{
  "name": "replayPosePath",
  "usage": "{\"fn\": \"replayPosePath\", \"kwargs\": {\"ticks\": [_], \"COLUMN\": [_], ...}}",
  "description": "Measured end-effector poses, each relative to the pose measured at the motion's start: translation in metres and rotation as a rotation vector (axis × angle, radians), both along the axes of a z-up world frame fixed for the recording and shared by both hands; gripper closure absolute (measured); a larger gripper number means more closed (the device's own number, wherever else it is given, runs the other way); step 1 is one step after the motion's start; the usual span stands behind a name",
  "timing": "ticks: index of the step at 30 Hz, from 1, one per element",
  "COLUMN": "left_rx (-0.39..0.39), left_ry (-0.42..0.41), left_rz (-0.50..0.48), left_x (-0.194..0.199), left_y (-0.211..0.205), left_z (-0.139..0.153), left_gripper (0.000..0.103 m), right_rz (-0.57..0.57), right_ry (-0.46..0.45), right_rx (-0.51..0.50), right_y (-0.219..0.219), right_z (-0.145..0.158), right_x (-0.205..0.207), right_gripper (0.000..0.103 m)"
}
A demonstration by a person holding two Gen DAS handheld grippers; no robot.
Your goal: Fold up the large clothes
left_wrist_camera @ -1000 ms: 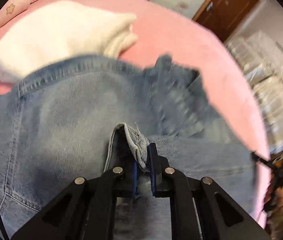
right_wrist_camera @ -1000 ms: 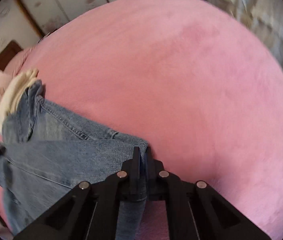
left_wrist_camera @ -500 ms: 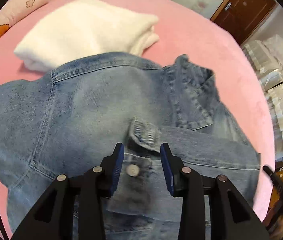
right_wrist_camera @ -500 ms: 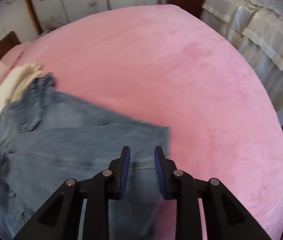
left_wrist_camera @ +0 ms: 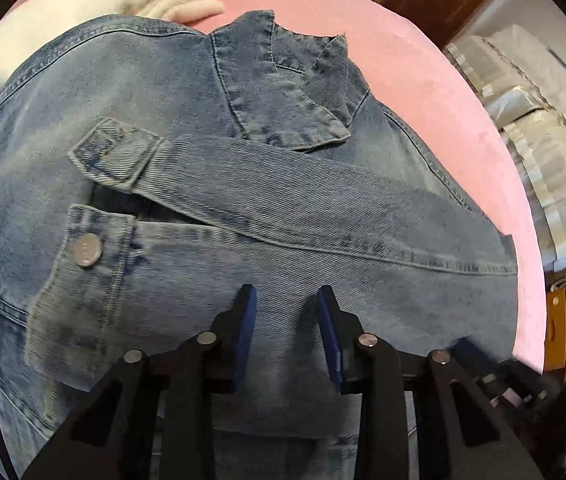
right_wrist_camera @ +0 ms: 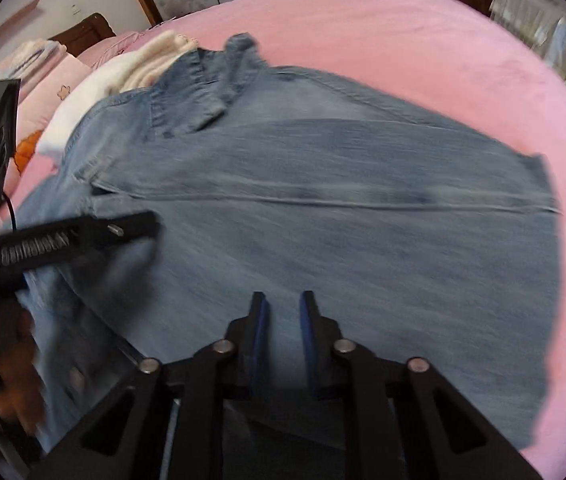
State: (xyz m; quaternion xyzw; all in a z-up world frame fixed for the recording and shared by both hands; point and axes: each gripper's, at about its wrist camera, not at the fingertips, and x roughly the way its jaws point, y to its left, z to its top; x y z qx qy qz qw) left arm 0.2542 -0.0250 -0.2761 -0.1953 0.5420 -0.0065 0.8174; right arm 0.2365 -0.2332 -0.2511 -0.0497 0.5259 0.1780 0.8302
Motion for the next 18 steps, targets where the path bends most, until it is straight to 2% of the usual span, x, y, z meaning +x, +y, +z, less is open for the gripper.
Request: {"fn": "replayPosePath", "kwargs": {"ticks": [1, 2, 5, 7, 9, 11, 13, 18], "left_rx": [0.003, 0.011, 0.036, 0.068, 0.098, 0.116, 0.132, 0.166], "left_ry": [0.001, 0.004, 0.009, 0.021, 0.046, 0.078, 0.092, 0.085], "left_rz": [-0.012, -0.026, -0.063, -0.076, -0.072, -0.061, -0.047, -0.055], "left_x": [0.0, 0.0, -0.001, 0.003, 0.003, 0.004, 0.001, -0.012], "left_y": [0.001, 0.003, 0.004, 0.0, -0.006, -0.012, -0.016, -0.034], "left_z": [-0.001, -0.001, 0.0, 0.002, 0.005, 0.01, 0.018, 0.059], "left_gripper": [0.078, 0.079, 0.079, 0.078, 0.075, 0.061, 0.054, 0.053], "right_rz": [-0.019, -0.033, -0.111, -0.147, -0.171, -0.179, -0.205, -0.272], "right_ry": [-0.018, -0.014, 0.021, 0.038, 0.053, 0.063, 0.088, 0.146], "right_rx": [-0.047, -0.049, -0.111, -0.104, -0.094, -0.139, -0.149, -0.057], "right_y": [-0.019, -0.035, -0.083, -0.105, -0.108, -0.101, -0.096, -0.103], "right_z": [0.001, 0.001, -0.001, 0.002, 0.005, 0.004, 0.005, 0.02], "right_x": [-0.002, -0.003, -0.005, -0.006, -0.005, -0.003, 0.004, 0.01], "right_gripper": [0.09, 0.095, 0.095, 0.095, 0.093, 0.089, 0.089, 0.089]}}
